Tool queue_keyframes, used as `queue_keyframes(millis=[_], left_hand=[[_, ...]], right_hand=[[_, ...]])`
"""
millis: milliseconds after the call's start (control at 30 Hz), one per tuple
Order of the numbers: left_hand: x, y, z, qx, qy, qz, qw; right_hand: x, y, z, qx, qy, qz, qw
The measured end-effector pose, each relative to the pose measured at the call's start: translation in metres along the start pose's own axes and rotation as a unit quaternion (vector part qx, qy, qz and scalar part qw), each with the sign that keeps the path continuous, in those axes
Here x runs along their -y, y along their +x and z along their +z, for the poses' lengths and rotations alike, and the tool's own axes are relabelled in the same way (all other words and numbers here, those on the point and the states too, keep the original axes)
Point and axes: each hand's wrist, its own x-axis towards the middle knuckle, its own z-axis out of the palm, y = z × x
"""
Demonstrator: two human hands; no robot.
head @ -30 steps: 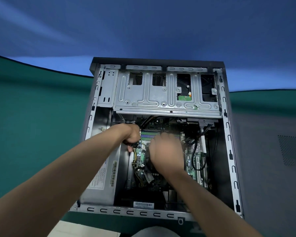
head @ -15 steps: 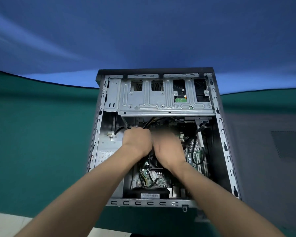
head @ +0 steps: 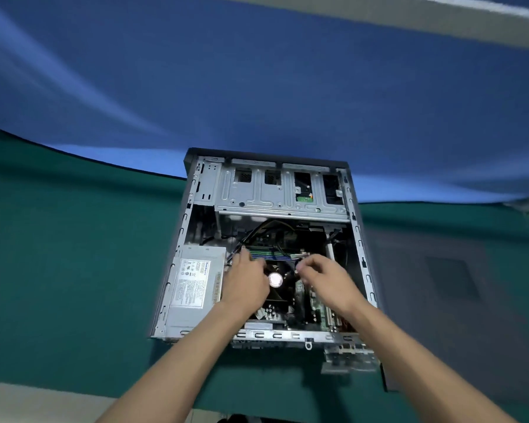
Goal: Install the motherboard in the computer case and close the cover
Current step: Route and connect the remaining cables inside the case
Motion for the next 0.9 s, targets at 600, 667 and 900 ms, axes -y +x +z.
queue_keyframes(millis=[600, 667, 900], left_hand=[[-0.126, -0.04, 0.035, -0.03, -0.015, 0.034, 0.999], [-0.127, -0.041, 0.036, -0.04, -0.013, 0.009, 0.999], [-0.129, -0.045, 0.038, -0.066, 0.039, -0.057, 0.995]], right_hand=[[-0.074, -0.055, -0.11, -0.158, 0.11, 0.03, 0.981], [-0.091, -0.048, -0.111, -0.141, 0.118, 0.038, 0.982], [-0.131, -0.004, -0.088, -0.061, -0.022, 0.058, 0.996]])
